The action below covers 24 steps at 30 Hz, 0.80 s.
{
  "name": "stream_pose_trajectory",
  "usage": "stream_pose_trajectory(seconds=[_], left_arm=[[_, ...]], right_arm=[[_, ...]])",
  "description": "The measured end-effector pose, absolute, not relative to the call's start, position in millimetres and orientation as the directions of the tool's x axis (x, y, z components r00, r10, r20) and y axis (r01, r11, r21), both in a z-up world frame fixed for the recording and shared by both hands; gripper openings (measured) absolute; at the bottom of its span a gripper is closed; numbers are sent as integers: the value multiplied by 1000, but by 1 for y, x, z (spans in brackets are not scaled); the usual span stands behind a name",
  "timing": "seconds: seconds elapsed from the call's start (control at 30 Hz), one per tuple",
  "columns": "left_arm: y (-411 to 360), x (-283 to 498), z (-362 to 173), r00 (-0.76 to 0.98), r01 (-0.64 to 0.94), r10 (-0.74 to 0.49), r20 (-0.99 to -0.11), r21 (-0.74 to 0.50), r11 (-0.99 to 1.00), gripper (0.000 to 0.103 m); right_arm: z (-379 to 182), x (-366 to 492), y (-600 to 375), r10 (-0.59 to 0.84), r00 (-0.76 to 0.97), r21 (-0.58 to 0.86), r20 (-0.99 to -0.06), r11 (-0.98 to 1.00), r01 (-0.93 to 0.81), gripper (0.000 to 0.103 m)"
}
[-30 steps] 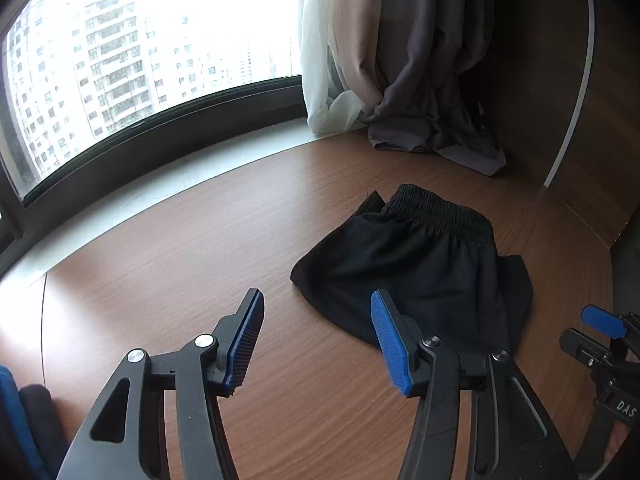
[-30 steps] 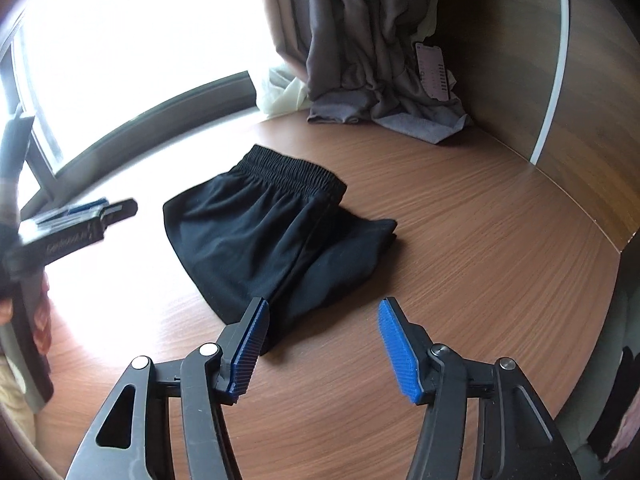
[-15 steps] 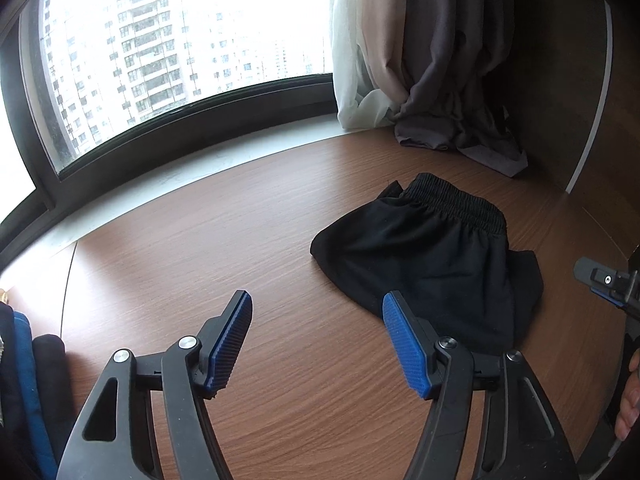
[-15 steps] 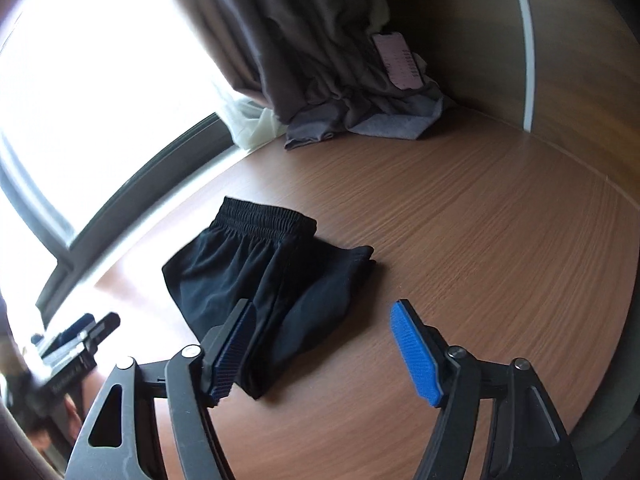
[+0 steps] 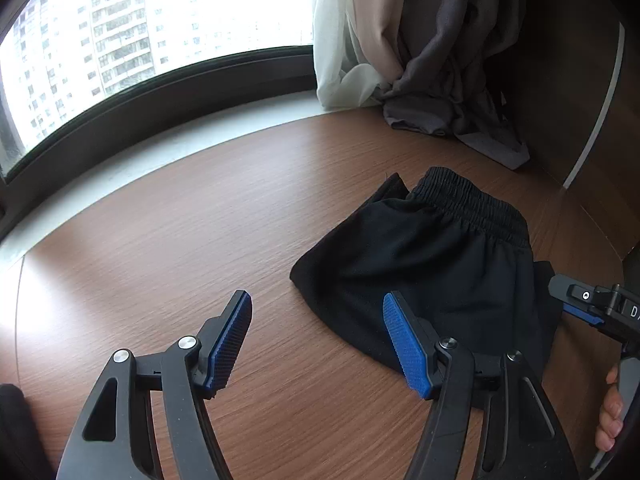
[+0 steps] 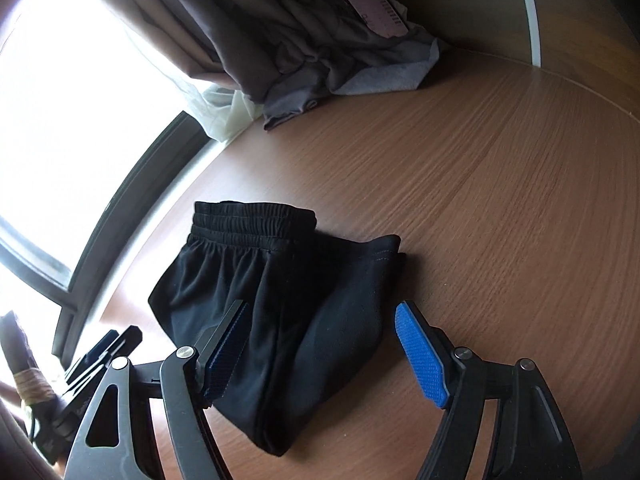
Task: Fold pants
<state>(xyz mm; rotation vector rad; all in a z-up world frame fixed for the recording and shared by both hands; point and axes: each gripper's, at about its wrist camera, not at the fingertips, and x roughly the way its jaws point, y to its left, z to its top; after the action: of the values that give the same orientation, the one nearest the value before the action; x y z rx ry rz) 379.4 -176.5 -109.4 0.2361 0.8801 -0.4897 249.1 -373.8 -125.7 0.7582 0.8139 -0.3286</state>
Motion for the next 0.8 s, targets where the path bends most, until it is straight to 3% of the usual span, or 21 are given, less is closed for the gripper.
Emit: stream_pose_trajectory(seconds=[0.27,0.6,0.67,0.8], left_arm=[[-183,406,-134,448,516,-377,-811,-110,850,68],[-192,418,-143,426,547,-384,-819,-105,830,65],[-192,419,-144,417,546,-393,-819,-120,829,61],[-194,421,-144,396,546,-410,-821,-148,824,39]], right_arm=[[-140,264,-370,59,629,484,-775,695,532,75],[-145,281,-379,54,625,478,-779,697,535,75],[-145,286,-381,59,625,483,-778,693,536,75],[-144,289,-380,74,636,496,-768,696,519,75]])
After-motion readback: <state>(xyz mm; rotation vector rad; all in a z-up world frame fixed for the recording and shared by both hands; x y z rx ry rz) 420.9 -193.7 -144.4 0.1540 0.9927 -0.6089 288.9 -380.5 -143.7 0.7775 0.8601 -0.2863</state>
